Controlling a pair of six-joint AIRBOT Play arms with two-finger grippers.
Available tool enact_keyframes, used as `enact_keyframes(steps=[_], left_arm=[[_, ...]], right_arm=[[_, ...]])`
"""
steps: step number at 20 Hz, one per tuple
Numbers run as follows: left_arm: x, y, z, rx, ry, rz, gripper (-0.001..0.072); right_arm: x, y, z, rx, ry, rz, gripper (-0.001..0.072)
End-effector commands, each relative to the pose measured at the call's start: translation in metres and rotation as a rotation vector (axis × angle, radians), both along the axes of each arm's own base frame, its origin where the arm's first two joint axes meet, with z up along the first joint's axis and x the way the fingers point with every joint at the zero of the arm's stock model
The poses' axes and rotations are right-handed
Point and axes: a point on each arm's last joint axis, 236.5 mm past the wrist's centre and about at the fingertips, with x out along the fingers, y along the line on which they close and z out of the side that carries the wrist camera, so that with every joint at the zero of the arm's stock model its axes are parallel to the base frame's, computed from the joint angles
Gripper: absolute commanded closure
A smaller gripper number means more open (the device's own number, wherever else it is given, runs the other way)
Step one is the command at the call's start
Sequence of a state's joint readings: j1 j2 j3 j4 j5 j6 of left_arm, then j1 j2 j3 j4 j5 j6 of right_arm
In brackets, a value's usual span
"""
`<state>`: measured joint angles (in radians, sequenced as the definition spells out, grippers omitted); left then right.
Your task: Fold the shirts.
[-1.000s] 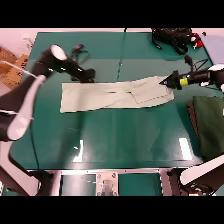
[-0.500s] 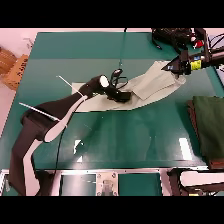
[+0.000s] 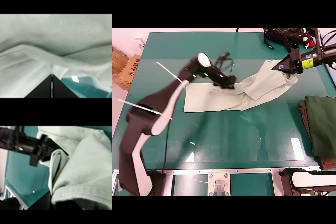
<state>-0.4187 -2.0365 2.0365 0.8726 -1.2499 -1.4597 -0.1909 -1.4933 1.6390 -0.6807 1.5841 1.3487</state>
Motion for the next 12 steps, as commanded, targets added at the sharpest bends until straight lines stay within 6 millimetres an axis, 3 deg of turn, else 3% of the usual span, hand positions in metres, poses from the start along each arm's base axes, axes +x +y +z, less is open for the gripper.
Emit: enact_keyframes(steps=[1,3,6,8,11,12], left_arm=[[0.009,0.085,0.043,0.056,0.021,0.013,0.0685],[0.022,0.133,0.065,0.056,0.010,0.086,0.0685],[0.035,0.191,0.083,0.051,0.001,0.184,0.0685],[0.041,0.217,0.089,0.043,-0.002,0.235,0.0685],[0.048,0.240,0.095,0.006,0.000,0.284,0.0685],[0.049,0.245,0.096,-0.002,0.000,0.296,0.0685]], right_arm=[[0.005,0.042,0.004,0.012,-0.020,0.015,0.0693],[0.011,0.087,0.006,0.025,-0.058,0.026,0.0693],[0.027,0.171,-0.006,0.052,-0.129,0.021,0.0692],[0.037,0.237,-0.032,0.079,-0.163,0.004,0.0692],[0.030,0.345,-0.091,0.168,-0.146,-0.059,0.0642],[0.030,0.370,-0.106,0.195,-0.153,-0.114,0.0515]])
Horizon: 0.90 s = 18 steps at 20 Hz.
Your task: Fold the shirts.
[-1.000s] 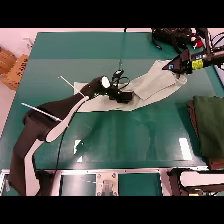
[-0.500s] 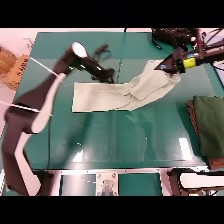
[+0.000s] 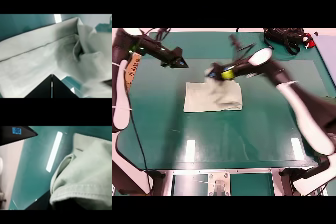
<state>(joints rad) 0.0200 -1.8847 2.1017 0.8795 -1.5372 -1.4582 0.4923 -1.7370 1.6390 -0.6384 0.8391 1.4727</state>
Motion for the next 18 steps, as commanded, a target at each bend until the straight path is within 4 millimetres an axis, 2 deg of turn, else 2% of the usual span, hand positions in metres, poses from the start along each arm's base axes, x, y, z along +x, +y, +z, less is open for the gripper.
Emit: enact_keyframes(steps=[1,2,3,4,6,7,9,11,12,13,15,17,18], left_arm=[[0.004,0.029,0.010,-0.030,-0.007,0.050,0.0685],[0.006,0.034,0.010,-0.026,-0.023,0.048,0.0685],[0.007,0.039,0.010,-0.022,-0.033,0.047,0.0685],[0.008,0.041,0.010,-0.017,-0.043,0.039,0.0685],[0.008,0.047,0.010,-0.011,-0.054,0.030,0.0685],[0.008,0.047,0.010,-0.011,-0.055,0.031,0.0685],[0.011,0.048,0.010,-0.009,-0.064,0.039,0.0685],[0.012,0.048,0.010,-0.009,-0.068,0.043,0.0685],[0.013,0.049,0.010,-0.009,-0.071,0.045,0.0685],[0.014,0.050,0.010,-0.004,-0.072,0.048,0.0685],[0.014,0.052,0.008,0.009,-0.071,0.051,0.0685],[0.014,0.055,0.005,0.024,-0.068,0.053,0.0685],[0.014,0.056,0.004,0.031,-0.068,0.055,0.0685]], right_arm=[[0.001,0.096,-0.050,0.092,-0.049,-0.171,0.0280],[-0.005,0.102,-0.056,0.070,-0.073,-0.150,0.0199],[-0.006,0.097,-0.055,0.039,-0.106,-0.108,0.0199],[-0.005,0.084,-0.049,0.008,-0.119,-0.071,0.0200],[0.011,0.033,-0.032,-0.048,-0.110,-0.041,0.0202],[0.026,-0.003,-0.025,-0.067,-0.075,-0.069,0.0202],[0.051,-0.084,-0.026,-0.125,0.011,-0.144,0.0201],[0.061,-0.159,-0.046,-0.181,0.130,-0.209,0.0201],[0.057,-0.188,-0.063,-0.202,0.195,-0.232,0.0200],[0.050,-0.209,-0.083,-0.223,0.257,-0.248,0.0198],[0.027,-0.232,-0.125,-0.247,0.370,-0.269,0.0160],[0.008,-0.235,-0.159,-0.263,0.445,-0.283,0.0159],[0.003,-0.226,-0.170,-0.256,0.458,-0.266,0.0159]])
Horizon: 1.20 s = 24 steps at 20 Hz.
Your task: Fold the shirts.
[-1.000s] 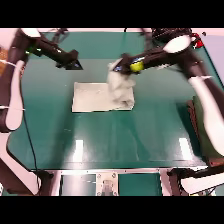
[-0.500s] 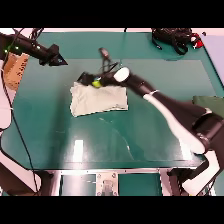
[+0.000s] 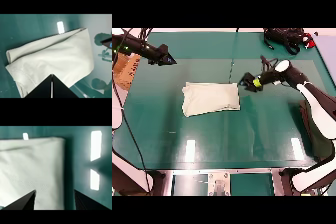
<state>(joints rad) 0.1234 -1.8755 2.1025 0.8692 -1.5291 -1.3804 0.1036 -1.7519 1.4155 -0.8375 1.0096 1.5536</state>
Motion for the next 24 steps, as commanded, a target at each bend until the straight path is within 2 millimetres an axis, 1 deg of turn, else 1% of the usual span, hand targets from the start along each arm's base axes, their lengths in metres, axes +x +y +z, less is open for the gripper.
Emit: enact_keyframes(steps=[1,4,6,8,9,10,11,12,13,14,15,16,17,18,19,21,22,24], left_arm=[[0.001,0.005,-0.003,0.023,-0.002,0.007,0.0685],[0.001,0.009,-0.006,0.042,0.002,0.011,0.0685],[0.001,0.010,-0.007,0.051,0.002,0.013,0.0685],[0.001,0.010,-0.007,0.051,0.003,0.013,0.0685],[0.001,0.010,-0.007,0.051,0.003,0.013,0.0685],[0.001,0.010,-0.007,0.051,0.003,0.013,0.0685],[0.001,0.010,-0.007,0.051,0.002,0.013,0.0685],[0.001,0.010,-0.007,0.051,0.004,0.012,0.0685],[0.000,0.010,-0.007,0.051,0.006,0.011,0.0685],[0.000,0.010,-0.007,0.051,0.006,0.011,0.0685],[0.000,0.010,-0.007,0.051,0.008,0.010,0.0685],[-0.001,0.010,-0.008,0.051,0.012,0.006,0.0685],[-0.003,0.010,-0.008,0.051,0.018,0.001,0.0685],[-0.005,0.009,-0.009,0.052,0.026,-0.004,0.0685],[-0.007,0.009,-0.009,0.052,0.031,-0.008,0.0685],[-0.009,0.009,-0.010,0.052,0.038,-0.014,0.0685],[-0.009,0.009,-0.010,0.052,0.040,-0.015,0.0685],[-0.009,0.009,-0.010,0.052,0.039,-0.015,0.0685]], right_arm=[[-0.029,0.000,-0.044,0.029,0.119,0.005,0.0160],[-0.028,0.048,-0.045,0.138,0.093,0.036,0.0160],[-0.028,0.072,-0.042,0.184,0.078,0.041,0.0160],[-0.027,0.089,-0.034,0.205,0.057,0.058,0.0165],[-0.024,0.095,-0.027,0.210,0.038,0.072,0.0337],[-0.019,0.101,-0.017,0.217,0.009,0.090,0.0641],[-0.012,0.105,-0.002,0.228,-0.021,0.102,0.0692],[-0.004,0.108,0.019,0.245,-0.059,0.124,0.0693],[0.004,0.107,0.043,0.261,-0.103,0.138,0.0694],[0.014,0.100,0.074,0.276,-0.160,0.145,0.0694],[0.025,0.087,0.108,0.287,-0.225,0.135,0.0695],[0.034,0.070,0.139,0.293,-0.284,0.108,0.0695],[0.041,0.047,0.168,0.287,-0.334,0.066,0.0695],[0.047,0.017,0.194,0.269,-0.385,0.012,0.0695],[0.050,-0.013,0.213,0.250,-0.418,-0.043,0.0695],[0.048,-0.084,0.244,0.182,-0.460,-0.174,0.0695],[0.043,-0.119,0.256,0.145,-0.473,-0.242,0.0695],[0.025,-0.193,0.282,0.066,-0.508,-0.389,0.0695]])
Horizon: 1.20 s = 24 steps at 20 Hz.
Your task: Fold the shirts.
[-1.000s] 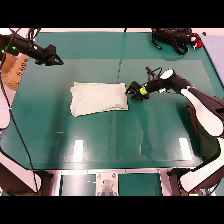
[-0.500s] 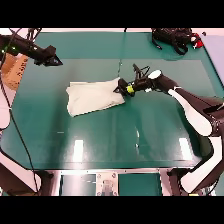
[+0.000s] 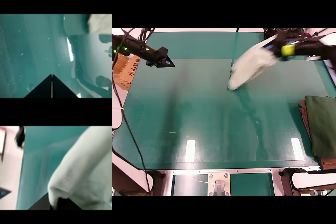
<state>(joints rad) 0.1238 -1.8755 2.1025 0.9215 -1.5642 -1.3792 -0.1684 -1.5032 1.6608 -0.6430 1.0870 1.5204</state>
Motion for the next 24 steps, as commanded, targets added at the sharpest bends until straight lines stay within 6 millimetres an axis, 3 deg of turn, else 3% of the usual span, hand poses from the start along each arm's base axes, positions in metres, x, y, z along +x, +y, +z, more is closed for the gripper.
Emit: enact_keyframes(steps=[1,3,5,7,9,11,14,16,19,20,21,22,24], left_arm=[[-0.002,0.000,0.000,0.000,0.005,-0.004,0.0685],[-0.002,0.000,0.000,0.000,0.005,-0.004,0.0685],[-0.002,0.000,0.000,0.000,0.006,-0.004,0.0685],[-0.002,0.000,0.000,0.000,0.006,-0.005,0.0685],[-0.002,0.000,0.000,0.000,0.006,-0.005,0.0685],[-0.003,-0.001,-0.002,-0.005,0.014,-0.005,0.0685],[-0.011,-0.003,-0.024,-0.018,0.077,-0.011,0.0685],[-0.017,-0.004,-0.034,-0.017,0.097,-0.031,0.0685],[-0.017,-0.004,-0.034,-0.017,0.094,-0.034,0.0685],[-0.017,-0.004,-0.034,-0.017,0.094,-0.033,0.0685],[-0.017,-0.004,-0.034,-0.017,0.094,-0.034,0.0685],[-0.017,-0.004,-0.034,-0.017,0.094,-0.033,0.0685],[-0.016,-0.004,-0.034,-0.018,0.093,-0.034,0.0685]], right_arm=[[-0.037,-0.129,0.049,-0.086,-0.024,-0.291,0.0695],[-0.073,-0.199,0.070,-0.132,-0.025,-0.470,0.0696],[-0.117,-0.254,0.081,-0.167,0.009,-0.628,0.0695],[-0.168,-0.293,0.072,-0.207,0.118,-0.762,0.0696],[-0.221,-0.318,0.051,-0.241,0.278,-0.902,0.0695],[-0.271,-0.331,0.027,-0.279,0.425,-1.020,0.0695],[-0.333,-0.337,-0.013,-0.301,0.610,-1.136,0.0695],[-0.364,-0.334,-0.043,-0.283,0.713,-1.177,0.0694],[-0.398,-0.323,-0.091,-0.240,0.870,-1.193,0.0693],[-0.411,-0.317,-0.107,-0.238,0.943,-1.183,0.0666],[-0.425,-0.311,-0.123,-0.244,1.021,-1.170,0.0434],[-0.436,-0.307,-0.133,-0.252,1.082,-1.158,0.0118],[-0.435,-0.310,-0.133,-0.250,1.083,-1.155,0.0096]])
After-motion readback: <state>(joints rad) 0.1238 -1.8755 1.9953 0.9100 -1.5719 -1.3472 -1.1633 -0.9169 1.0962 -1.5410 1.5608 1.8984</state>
